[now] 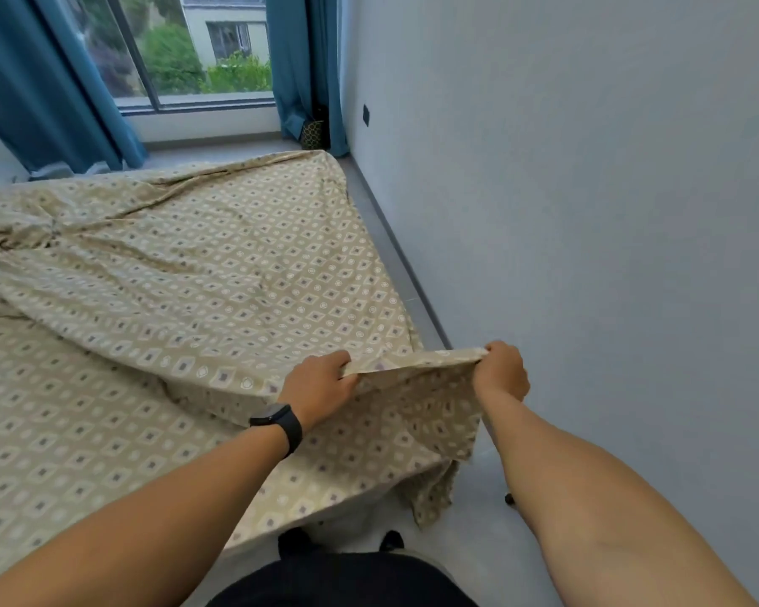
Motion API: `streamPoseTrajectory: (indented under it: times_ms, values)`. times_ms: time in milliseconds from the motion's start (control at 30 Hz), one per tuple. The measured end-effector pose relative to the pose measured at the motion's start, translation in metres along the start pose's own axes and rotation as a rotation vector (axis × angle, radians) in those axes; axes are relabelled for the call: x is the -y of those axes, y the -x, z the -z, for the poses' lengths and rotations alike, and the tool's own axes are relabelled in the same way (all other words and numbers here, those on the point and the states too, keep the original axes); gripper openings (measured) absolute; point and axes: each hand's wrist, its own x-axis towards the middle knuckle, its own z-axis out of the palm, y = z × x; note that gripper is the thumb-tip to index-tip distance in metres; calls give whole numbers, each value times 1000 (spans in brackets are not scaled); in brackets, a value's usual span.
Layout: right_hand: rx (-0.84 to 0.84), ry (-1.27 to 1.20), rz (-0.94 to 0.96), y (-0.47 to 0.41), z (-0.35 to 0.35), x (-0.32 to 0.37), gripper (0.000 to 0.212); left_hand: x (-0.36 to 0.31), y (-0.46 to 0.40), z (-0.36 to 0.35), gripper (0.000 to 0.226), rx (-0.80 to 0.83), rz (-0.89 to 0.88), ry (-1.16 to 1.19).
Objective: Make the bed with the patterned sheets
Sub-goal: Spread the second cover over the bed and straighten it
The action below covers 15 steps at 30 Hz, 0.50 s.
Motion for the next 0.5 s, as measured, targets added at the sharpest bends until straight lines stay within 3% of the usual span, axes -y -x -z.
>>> streamPoseTrajectory:
  times_ms: [67,167,233,367,500]
  values:
    - [-152,-163,0,-16,22,21,35,-11,-8,8,40,-59,-8,55]
    - [-375,-301,175,-23,52,48,36,-31,-15,12,41,-120,19,167]
    - [-438,-300,290,-23,59,41,35,-39,-15,6,48,-148,39,197]
    - [-356,-83,448,-21,33,-34,31,-34,-5,-14,45,-117,58,139]
    - [-51,335,447,-7,6,-106,22,-26,12,-42,43,43,77,41]
